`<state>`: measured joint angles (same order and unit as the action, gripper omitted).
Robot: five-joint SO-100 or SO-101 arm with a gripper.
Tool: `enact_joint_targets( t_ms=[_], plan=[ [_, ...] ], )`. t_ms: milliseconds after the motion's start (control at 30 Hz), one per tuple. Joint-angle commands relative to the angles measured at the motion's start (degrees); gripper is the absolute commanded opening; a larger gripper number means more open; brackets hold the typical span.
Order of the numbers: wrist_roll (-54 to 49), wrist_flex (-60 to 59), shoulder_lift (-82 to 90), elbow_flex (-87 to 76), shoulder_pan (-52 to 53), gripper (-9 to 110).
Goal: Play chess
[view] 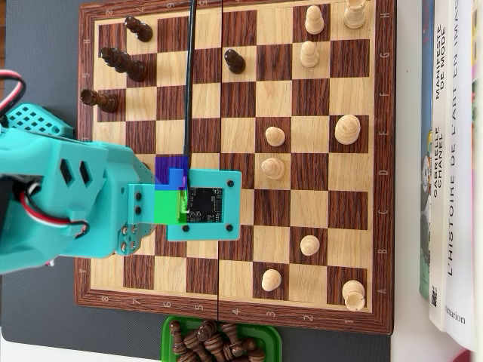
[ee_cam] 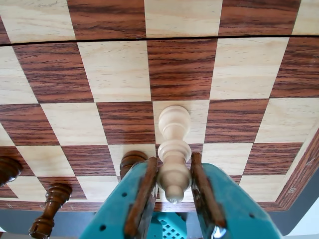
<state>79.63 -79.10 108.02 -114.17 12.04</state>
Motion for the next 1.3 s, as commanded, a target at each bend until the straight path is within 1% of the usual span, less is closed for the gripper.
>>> enact_joint_targets(
  t_ms=[0, 100, 233, 800, 1033, 1267],
  plan=[
    [-0.35, 0.44, 0.09, 1.23, 0.53, 10],
    [-0.35, 0.53, 0.0, 1.23, 0.53, 11],
    [-0.44, 0.35, 0.09, 1.23, 0.53, 16],
    [-0.35, 0.09, 0.26, 1.93, -0.18, 16],
    [-0.35, 0.09, 4.92, 1.41, -0.97, 19],
    [-0.26, 0.0, 5.8, 2.02, -1.85, 19]
  ],
)
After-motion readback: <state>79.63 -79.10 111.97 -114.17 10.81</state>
